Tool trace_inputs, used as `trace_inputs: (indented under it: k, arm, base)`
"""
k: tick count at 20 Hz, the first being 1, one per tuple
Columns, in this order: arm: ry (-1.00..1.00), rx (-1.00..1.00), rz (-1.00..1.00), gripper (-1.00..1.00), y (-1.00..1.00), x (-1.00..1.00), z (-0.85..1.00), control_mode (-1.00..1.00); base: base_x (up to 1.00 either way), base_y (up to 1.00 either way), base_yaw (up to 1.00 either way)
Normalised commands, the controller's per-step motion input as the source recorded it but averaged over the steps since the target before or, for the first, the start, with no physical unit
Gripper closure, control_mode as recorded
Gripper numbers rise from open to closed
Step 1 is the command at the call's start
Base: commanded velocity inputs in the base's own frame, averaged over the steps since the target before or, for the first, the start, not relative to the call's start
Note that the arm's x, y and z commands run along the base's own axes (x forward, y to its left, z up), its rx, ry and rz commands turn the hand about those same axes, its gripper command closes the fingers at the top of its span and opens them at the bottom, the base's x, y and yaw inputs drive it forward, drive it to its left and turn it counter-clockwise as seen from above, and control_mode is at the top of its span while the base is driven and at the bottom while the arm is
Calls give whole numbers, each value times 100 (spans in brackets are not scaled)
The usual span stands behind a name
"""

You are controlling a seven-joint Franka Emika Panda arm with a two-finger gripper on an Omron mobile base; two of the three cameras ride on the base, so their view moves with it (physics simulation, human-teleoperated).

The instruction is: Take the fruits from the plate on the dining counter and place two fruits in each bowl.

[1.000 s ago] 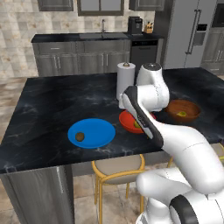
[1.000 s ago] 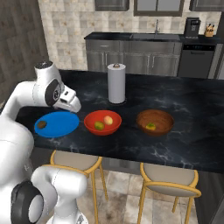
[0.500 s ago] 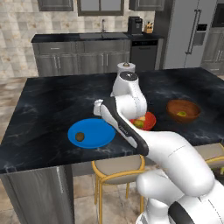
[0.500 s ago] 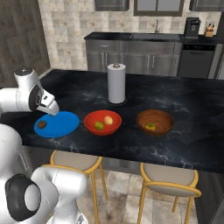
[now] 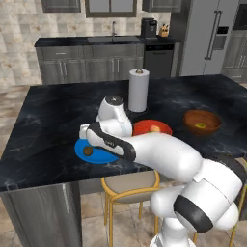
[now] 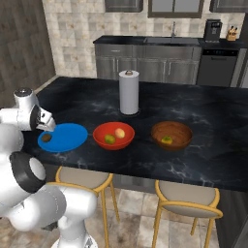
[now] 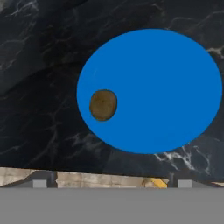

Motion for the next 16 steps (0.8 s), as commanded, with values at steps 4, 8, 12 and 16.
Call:
trace_inputs:
  k: [4, 8, 12, 16]
  arm:
    - [0, 0, 5, -100, 44, 60, -53, -100]
    - [0, 0, 0, -100, 39, 56, -54, -100]
    - [-2, 0, -1, -100, 12, 29, -29, -100]
    - [0, 0, -11, -100, 0, 12, -12, -100]
  base:
    - [0, 0, 0]
    - [0, 0, 0]
    - [0, 0, 0]
    - [0, 0, 0]
